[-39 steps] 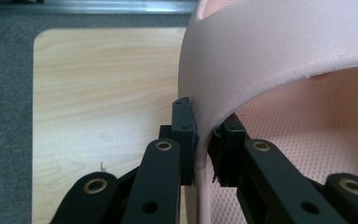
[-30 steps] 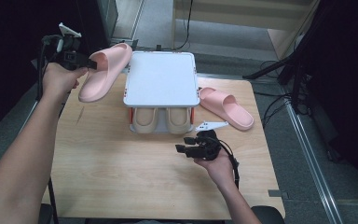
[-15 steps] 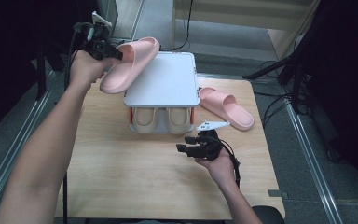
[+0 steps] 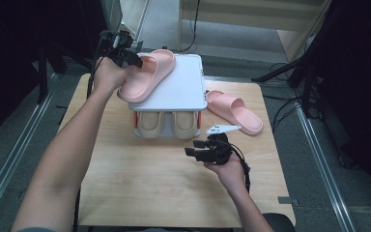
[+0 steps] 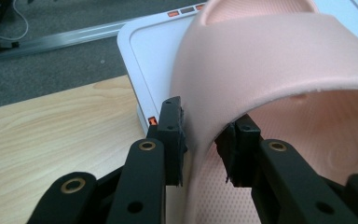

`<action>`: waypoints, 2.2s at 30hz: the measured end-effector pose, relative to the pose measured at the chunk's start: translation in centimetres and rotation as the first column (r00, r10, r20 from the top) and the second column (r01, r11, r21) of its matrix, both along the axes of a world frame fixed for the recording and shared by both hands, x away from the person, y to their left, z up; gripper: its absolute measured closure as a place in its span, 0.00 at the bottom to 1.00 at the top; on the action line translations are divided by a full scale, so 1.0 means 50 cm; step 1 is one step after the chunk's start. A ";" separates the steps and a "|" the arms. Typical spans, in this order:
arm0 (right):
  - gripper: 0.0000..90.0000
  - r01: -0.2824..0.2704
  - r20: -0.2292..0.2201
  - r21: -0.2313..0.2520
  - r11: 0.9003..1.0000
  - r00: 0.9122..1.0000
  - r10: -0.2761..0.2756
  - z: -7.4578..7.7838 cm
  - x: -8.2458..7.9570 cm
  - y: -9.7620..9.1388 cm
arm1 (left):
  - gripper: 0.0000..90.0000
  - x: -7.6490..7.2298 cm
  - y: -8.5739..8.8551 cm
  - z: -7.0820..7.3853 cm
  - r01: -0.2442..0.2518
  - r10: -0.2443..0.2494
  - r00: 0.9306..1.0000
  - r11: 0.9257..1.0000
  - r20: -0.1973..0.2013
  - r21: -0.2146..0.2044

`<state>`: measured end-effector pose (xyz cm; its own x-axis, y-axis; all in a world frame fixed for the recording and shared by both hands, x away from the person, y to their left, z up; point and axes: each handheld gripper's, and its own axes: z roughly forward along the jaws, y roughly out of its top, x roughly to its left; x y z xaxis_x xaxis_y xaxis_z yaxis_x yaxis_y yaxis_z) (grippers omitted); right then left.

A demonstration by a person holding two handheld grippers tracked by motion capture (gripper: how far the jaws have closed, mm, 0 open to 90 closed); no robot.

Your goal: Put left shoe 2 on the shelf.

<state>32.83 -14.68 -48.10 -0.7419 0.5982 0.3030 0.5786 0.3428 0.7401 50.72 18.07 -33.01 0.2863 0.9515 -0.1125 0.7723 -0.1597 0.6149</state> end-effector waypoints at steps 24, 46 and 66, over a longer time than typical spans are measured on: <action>0.54 0.010 0.054 -0.011 1.000 0.999 -0.009 0.010 -0.003 -0.001 | 0.52 -0.047 0.007 0.020 0.097 -0.097 0.995 0.994 -0.007 -0.043; 0.70 0.160 0.054 -0.027 0.987 0.986 -0.158 0.034 0.064 -0.106 | 0.43 -0.172 0.097 -0.006 0.149 -0.145 0.989 0.983 0.043 -0.105; 0.97 0.214 0.052 -0.036 0.976 0.976 -0.212 0.035 0.148 -0.164 | 0.42 -0.289 0.127 -0.081 0.181 -0.172 0.982 0.975 0.078 -0.127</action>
<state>40.23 -22.86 -46.35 -0.6089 0.7554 0.2422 0.6060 0.2459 0.7565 36.28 24.42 -37.08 0.4596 0.8631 -0.2093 0.6961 -0.2037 0.6884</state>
